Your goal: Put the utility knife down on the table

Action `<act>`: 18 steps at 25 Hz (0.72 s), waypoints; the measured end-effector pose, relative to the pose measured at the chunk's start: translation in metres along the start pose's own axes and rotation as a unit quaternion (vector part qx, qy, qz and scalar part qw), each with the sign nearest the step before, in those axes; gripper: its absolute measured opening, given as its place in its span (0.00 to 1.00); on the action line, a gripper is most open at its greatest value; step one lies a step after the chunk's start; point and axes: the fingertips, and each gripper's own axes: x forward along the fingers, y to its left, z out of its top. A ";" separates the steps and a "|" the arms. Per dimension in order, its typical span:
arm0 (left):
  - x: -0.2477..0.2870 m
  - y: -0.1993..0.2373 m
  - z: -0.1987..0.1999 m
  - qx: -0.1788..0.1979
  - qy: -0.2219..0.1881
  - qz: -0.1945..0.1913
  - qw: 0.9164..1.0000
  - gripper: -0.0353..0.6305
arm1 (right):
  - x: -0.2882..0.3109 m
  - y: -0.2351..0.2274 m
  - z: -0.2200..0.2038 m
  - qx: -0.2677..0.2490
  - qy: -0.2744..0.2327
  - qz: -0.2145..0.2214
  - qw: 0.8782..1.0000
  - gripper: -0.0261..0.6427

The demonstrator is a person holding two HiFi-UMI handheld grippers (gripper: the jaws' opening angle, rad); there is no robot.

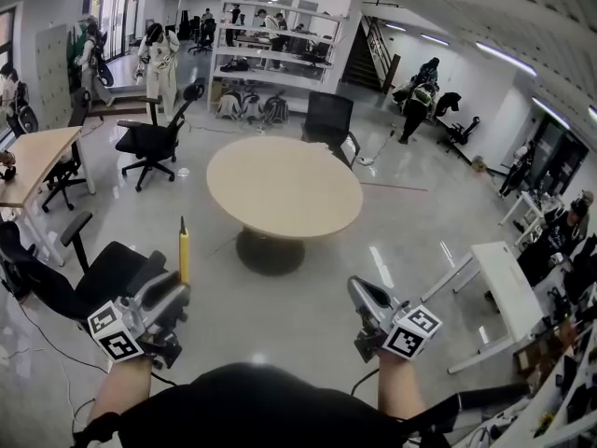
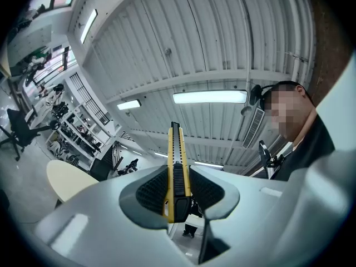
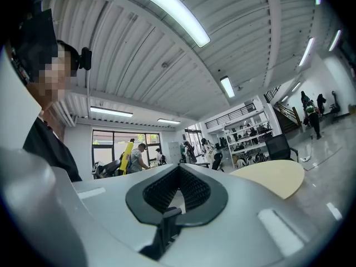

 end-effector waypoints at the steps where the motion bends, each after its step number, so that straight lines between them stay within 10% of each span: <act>1: 0.005 -0.001 -0.003 -0.001 0.001 -0.001 1.000 0.23 | -0.003 -0.004 0.001 0.000 0.000 0.000 1.000 0.06; 18: 0.126 -0.048 -0.077 -0.025 0.021 -0.035 0.999 0.23 | -0.112 -0.096 0.031 0.003 -0.011 -0.026 1.000 0.06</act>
